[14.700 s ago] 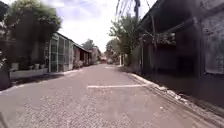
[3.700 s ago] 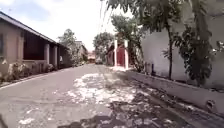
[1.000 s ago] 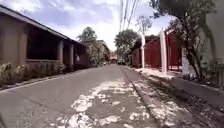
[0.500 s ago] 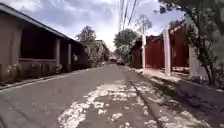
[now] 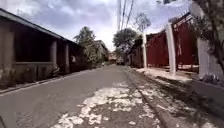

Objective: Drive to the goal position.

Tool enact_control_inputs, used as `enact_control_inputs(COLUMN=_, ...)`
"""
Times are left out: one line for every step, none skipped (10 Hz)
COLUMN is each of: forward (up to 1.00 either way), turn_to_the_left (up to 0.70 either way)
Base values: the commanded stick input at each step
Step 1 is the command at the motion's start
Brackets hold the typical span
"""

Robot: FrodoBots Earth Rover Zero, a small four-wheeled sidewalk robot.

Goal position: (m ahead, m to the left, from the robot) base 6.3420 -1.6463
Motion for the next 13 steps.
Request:
enact_control_inputs(forward=0.70, turn_to_the_left=0.00)
enact_control_inputs(forward=0.70, turn_to_the_left=0.00)
enact_control_inputs(forward=0.70, turn_to_the_left=0.00)
enact_control_inputs(forward=0.70, turn_to_the_left=0.00)
enact_control_inputs(forward=0.70, turn_to_the_left=0.00)
enact_control_inputs(forward=0.70, turn_to_the_left=0.00)
enact_control_inputs(forward=0.70, turn_to_the_left=0.00)
enact_control_inputs(forward=0.70, turn_to_the_left=0.00)
enact_control_inputs(forward=0.70, turn_to_the_left=0.00)
enact_control_inputs(forward=0.70, turn_to_the_left=0.00)
enact_control_inputs(forward=0.70, turn_to_the_left=0.00)
enact_control_inputs(forward=0.70, turn_to_the_left=0.00)
enact_control_inputs(forward=0.70, turn_to_the_left=0.00)
